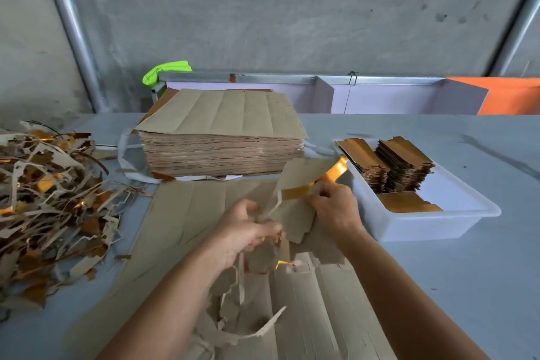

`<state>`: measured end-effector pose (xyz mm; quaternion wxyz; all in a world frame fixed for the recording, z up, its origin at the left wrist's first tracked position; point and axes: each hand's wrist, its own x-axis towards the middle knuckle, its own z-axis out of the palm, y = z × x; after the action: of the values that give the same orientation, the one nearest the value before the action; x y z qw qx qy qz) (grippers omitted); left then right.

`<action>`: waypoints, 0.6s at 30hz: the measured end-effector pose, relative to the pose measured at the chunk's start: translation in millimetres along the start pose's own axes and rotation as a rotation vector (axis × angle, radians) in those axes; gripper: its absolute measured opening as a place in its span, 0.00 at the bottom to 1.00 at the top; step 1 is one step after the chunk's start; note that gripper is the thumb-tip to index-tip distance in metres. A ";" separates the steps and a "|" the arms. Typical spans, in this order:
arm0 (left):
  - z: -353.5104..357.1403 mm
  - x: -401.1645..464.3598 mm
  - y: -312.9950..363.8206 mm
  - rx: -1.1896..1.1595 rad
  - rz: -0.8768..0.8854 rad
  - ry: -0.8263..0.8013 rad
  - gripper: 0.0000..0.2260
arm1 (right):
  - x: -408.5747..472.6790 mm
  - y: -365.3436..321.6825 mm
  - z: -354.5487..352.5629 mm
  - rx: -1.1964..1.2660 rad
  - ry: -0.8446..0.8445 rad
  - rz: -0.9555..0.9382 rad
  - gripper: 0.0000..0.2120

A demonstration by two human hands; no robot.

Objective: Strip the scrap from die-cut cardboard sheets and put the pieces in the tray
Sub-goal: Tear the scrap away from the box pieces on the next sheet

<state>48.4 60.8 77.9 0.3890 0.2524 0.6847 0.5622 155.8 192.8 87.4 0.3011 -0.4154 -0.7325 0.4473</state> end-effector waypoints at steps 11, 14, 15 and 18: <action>-59.0 34.9 14.4 -0.385 0.013 0.415 0.19 | 4.8 9.8 -57.7 -0.398 -0.259 -0.173 0.06; -65.5 39.0 9.6 -0.363 -0.011 0.527 0.18 | 4.5 20.0 -66.1 -0.166 -0.202 -0.058 0.06; -66.3 39.5 6.6 -0.341 -0.020 0.542 0.18 | 3.6 22.3 -65.8 -0.099 -0.185 -0.018 0.05; -66.0 39.4 -3.8 -0.322 -0.069 0.599 0.19 | 3.3 26.9 -65.7 0.191 -0.060 0.163 0.03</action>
<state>-27.6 52.9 68.7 0.2241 -0.0119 0.6791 0.6989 216.8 229.2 90.7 0.2800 -0.4294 -0.6593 0.5500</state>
